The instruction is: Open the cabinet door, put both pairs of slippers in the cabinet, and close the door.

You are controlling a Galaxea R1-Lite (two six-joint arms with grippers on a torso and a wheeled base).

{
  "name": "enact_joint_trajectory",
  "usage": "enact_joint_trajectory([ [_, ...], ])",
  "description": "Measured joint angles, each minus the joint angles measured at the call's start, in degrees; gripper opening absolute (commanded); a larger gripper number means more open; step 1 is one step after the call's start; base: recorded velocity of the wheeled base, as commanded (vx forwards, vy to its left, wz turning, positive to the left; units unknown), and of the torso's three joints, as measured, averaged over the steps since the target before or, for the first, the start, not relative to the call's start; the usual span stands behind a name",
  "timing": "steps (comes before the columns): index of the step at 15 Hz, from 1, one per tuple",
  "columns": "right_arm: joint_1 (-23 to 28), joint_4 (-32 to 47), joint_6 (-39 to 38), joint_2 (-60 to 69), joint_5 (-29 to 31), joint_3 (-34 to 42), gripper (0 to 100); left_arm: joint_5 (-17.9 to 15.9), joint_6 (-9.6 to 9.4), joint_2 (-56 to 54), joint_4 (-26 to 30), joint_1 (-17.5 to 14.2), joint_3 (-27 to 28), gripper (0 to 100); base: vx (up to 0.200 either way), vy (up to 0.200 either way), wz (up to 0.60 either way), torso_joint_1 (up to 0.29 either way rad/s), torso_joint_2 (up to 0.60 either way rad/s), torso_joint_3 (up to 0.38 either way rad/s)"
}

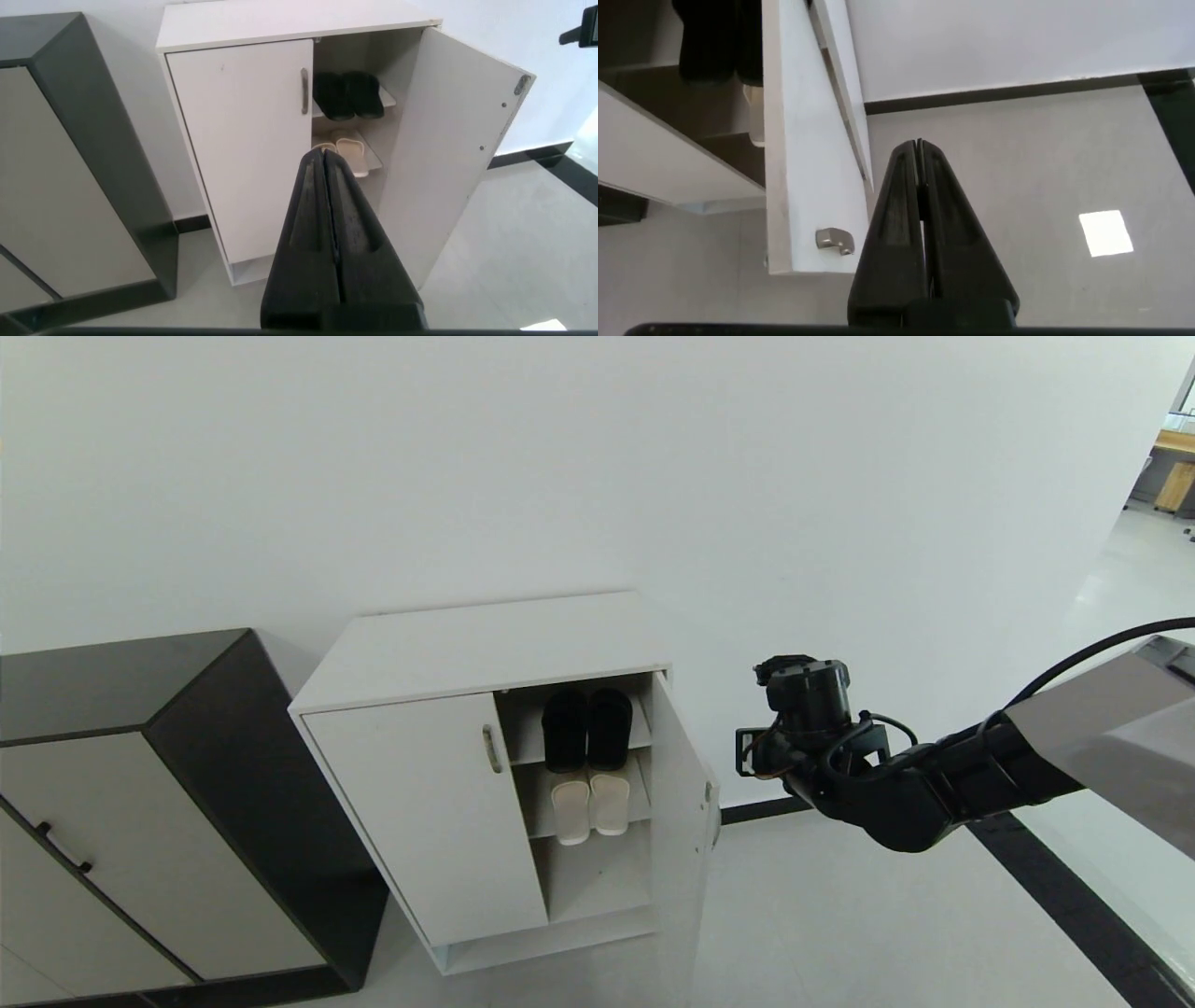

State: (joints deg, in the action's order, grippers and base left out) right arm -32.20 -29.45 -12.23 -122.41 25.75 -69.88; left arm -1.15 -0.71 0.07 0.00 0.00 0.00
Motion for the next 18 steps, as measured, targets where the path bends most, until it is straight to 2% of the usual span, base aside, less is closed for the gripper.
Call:
enact_joint_trajectory([
  [2,-0.21,-0.02,0.07,0.0,0.04,0.15,0,0.0,0.0,0.0,0.0,0.0,0.0,0,0.0,0.0,0.6,0.01,0.0,0.002],
  [8,-0.21,-1.8,1.23,-0.11,0.06,0.69,0,0.04,0.02,0.0,0.02,0.0,0.0,0,0.0,0.0,0.0,0.0,0.0,0.0],
  [18,4.63,-3.08,4.62,-2.9,0.52,0.15,0,0.02,0.02,0.0,0.02,0.0,0.0,0,0.0,0.0,0.0,0.0,0.0,0.0],
])
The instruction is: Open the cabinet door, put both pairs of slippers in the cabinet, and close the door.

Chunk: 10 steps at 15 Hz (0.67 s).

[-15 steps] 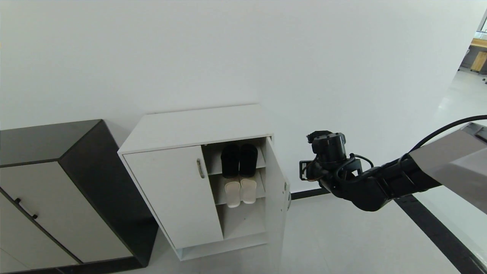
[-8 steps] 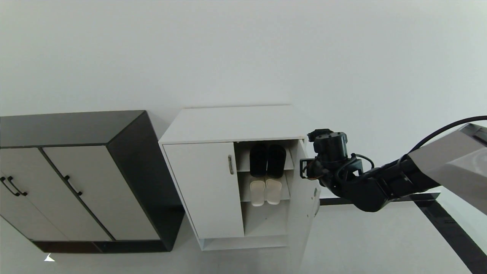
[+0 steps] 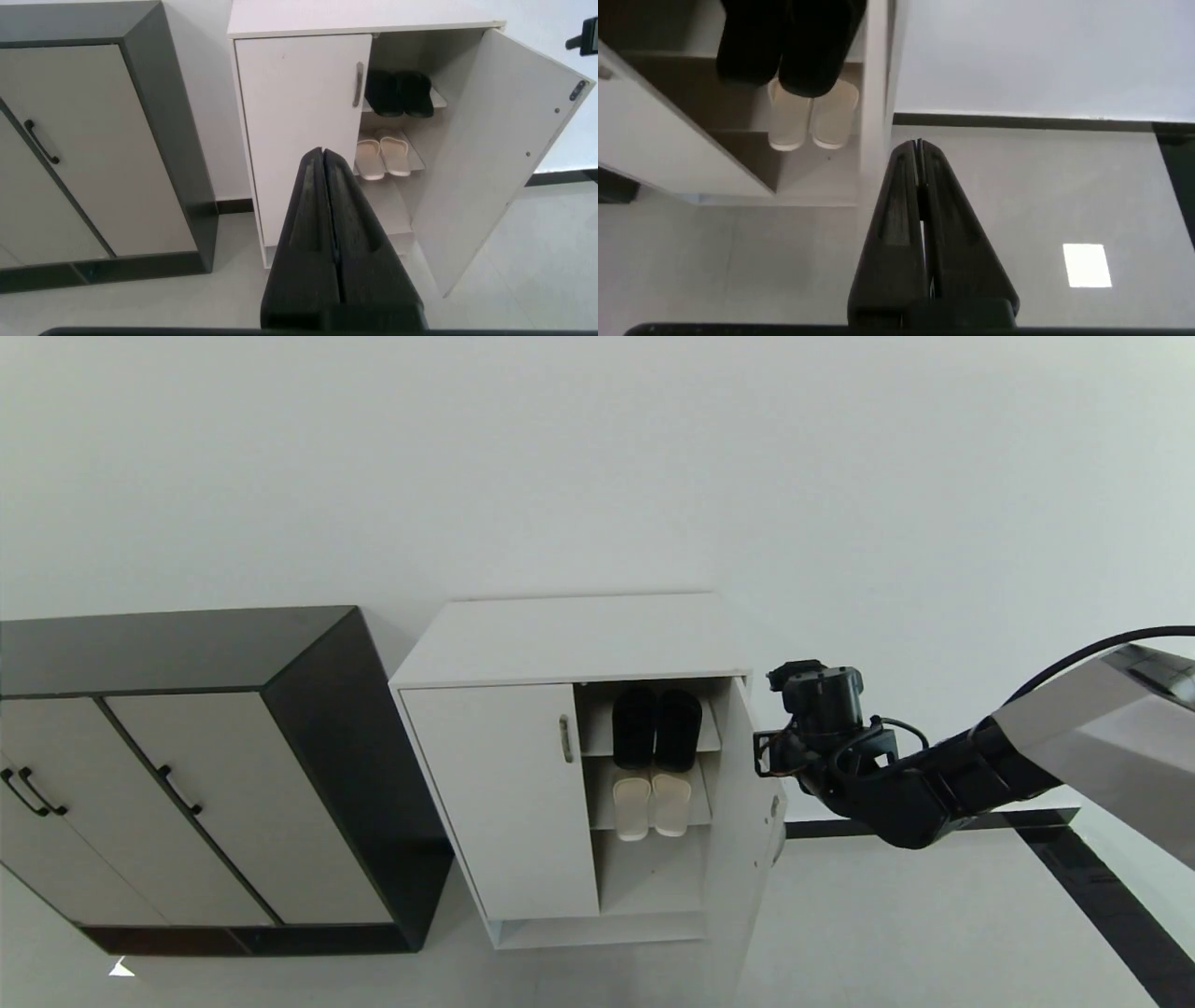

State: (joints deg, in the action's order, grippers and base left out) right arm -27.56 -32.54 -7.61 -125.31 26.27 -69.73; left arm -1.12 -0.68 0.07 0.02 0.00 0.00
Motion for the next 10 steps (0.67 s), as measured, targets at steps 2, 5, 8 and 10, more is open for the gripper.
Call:
enact_joint_trajectory([
  [2,1.05,0.09,0.24,-1.71,0.0,-0.55,0,-0.02,-0.02,0.0,0.0,0.0,0.0,0,0.0,0.0,0.0,0.0,0.0,0.0],
  [5,0.52,0.09,0.15,-3.15,-0.35,-0.59,0,0.0,0.0,0.0,0.0,0.02,0.0,0,0.0,0.0,0.0,0.0,0.0,0.0],
  [8,-1.32,-0.22,-0.54,-3.28,-0.51,0.22,0,-0.02,-0.02,0.0,0.0,0.0,0.0,0,0.0,0.0,0.0,0.0,0.0,0.0],
  [10,-3.41,-0.66,-3.66,-2.72,-3.64,1.13,0,-0.02,0.0,0.0,0.0,0.0,0.0,0,0.0,0.0,0.0,0.0,0.0,0.0],
])
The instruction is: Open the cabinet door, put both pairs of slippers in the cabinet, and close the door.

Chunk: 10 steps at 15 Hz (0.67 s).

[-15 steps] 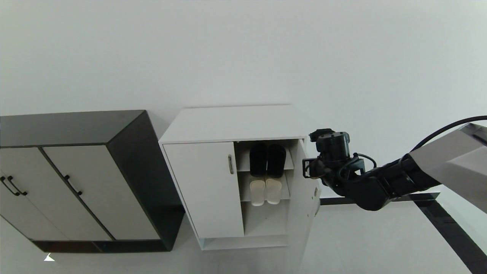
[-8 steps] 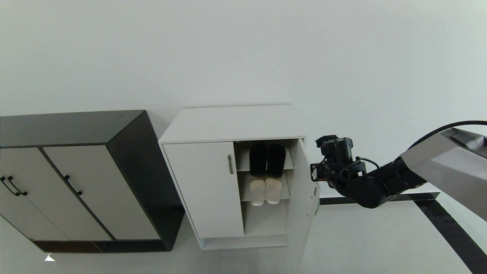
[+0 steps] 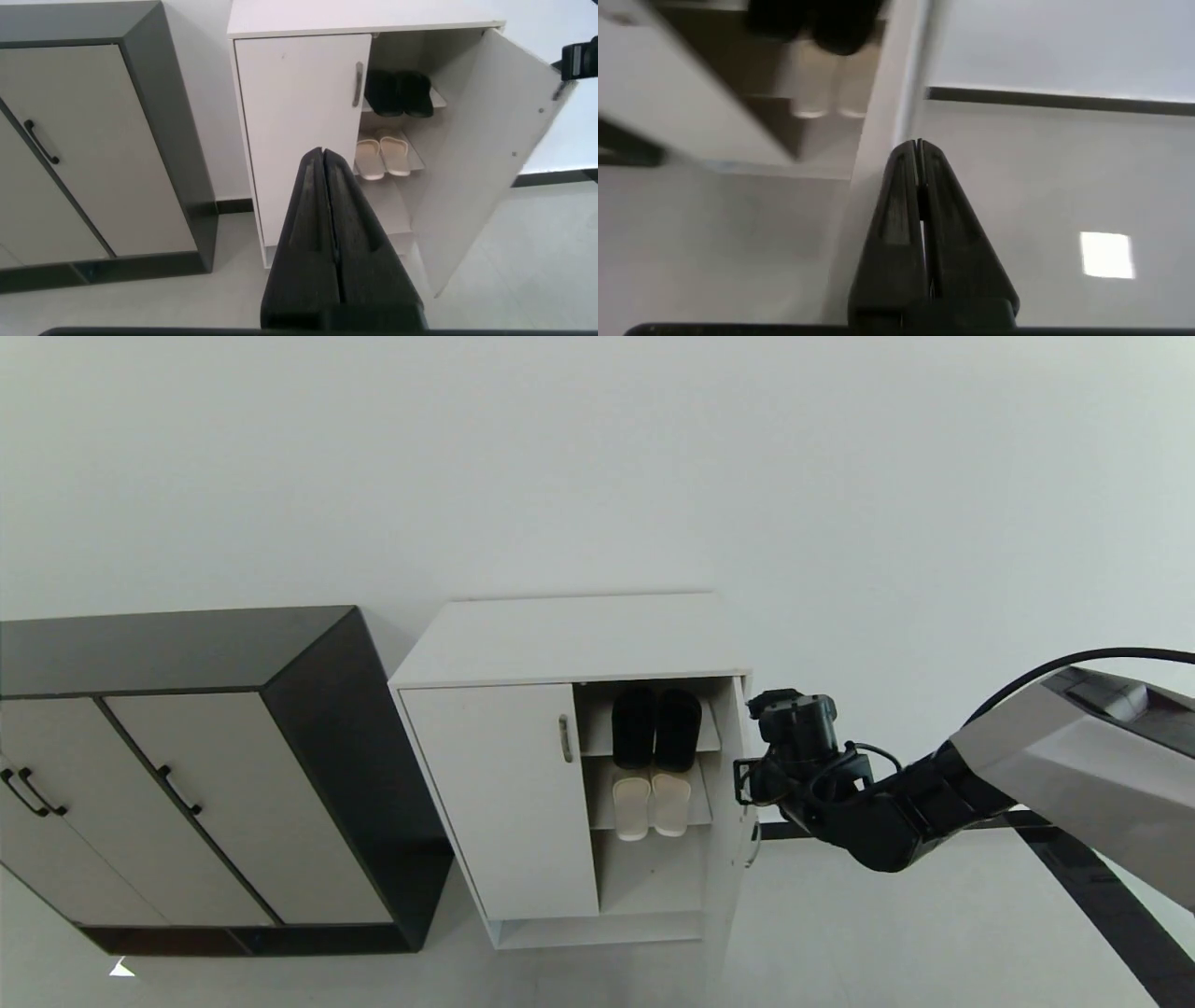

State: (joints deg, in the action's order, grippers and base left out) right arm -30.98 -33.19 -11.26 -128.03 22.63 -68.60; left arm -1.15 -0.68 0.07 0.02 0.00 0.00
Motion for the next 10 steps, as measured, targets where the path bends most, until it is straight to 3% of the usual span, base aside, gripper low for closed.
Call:
enact_joint_trajectory([
  [6,-1.84,-4.95,-2.06,2.94,-6.4,3.79,0,0.02,0.0,0.0,-0.02,0.0,0.0,0,0.0,0.0,0.0,0.0,0.0,0.0],
  [9,-1.38,-11.61,-1.57,3.44,-15.24,8.68,0,0.02,-0.1,0.0,0.0,0.0,0.0,0,0.0,0.0,0.0,0.0,0.0,0.0],
  [10,-0.85,-13.69,-0.78,3.44,-18.99,10.93,0,-0.02,-0.1,0.0,0.02,0.0,0.0,0,0.2,0.0,0.0,0.002,0.0,0.007],
])
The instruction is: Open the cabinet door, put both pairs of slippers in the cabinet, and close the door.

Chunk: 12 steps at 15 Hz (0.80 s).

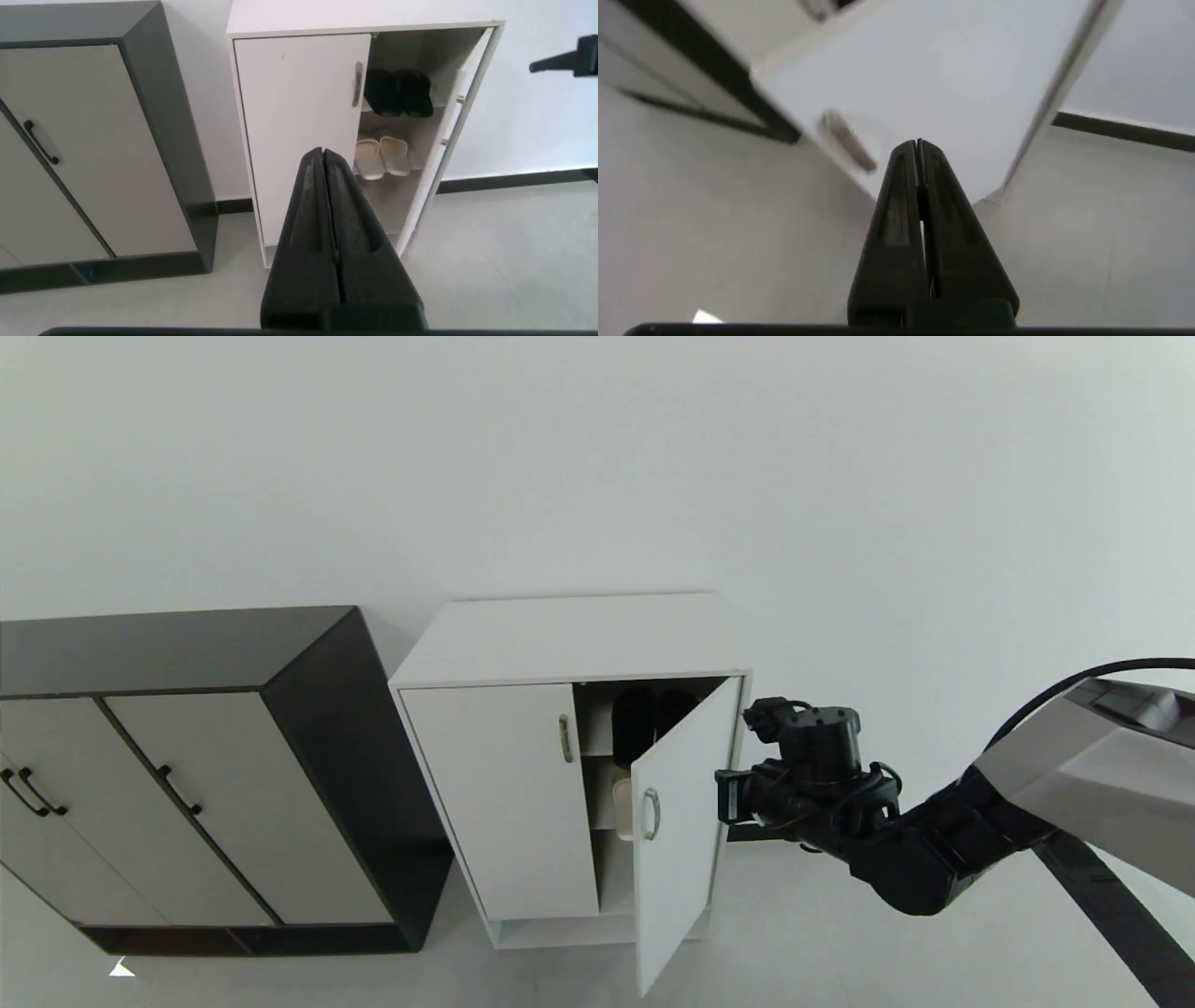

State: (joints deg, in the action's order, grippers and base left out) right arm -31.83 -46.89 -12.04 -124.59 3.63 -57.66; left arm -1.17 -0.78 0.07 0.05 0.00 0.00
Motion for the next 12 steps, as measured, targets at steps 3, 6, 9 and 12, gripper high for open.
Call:
enact_joint_trajectory([
  [3,1.79,-6.75,5.05,-0.83,-5.51,5.55,0,-0.05,-0.11,0.0,0.09,0.0,0.0,0,0.2,0.0,0.0,0.001,0.0,0.001],
  [6,2.18,-7.61,5.18,-2.15,-5.74,6.42,0,-0.06,-0.09,0.0,0.06,0.0,0.0,0,0.2,0.0,0.0,-0.004,0.0,0.007],
  [9,2.28,-7.63,5.12,-2.73,-5.77,6.47,0,-0.05,-0.09,0.0,0.09,0.0,0.0,0,0.2,0.0,0.0,0.007,0.01,0.002],
  [12,2.07,-7.56,5.07,-3.06,-5.81,6.45,0,-0.05,-0.04,0.0,0.05,0.02,0.0,0,0.0,0.0,0.0,0.0,0.0,0.0],
])
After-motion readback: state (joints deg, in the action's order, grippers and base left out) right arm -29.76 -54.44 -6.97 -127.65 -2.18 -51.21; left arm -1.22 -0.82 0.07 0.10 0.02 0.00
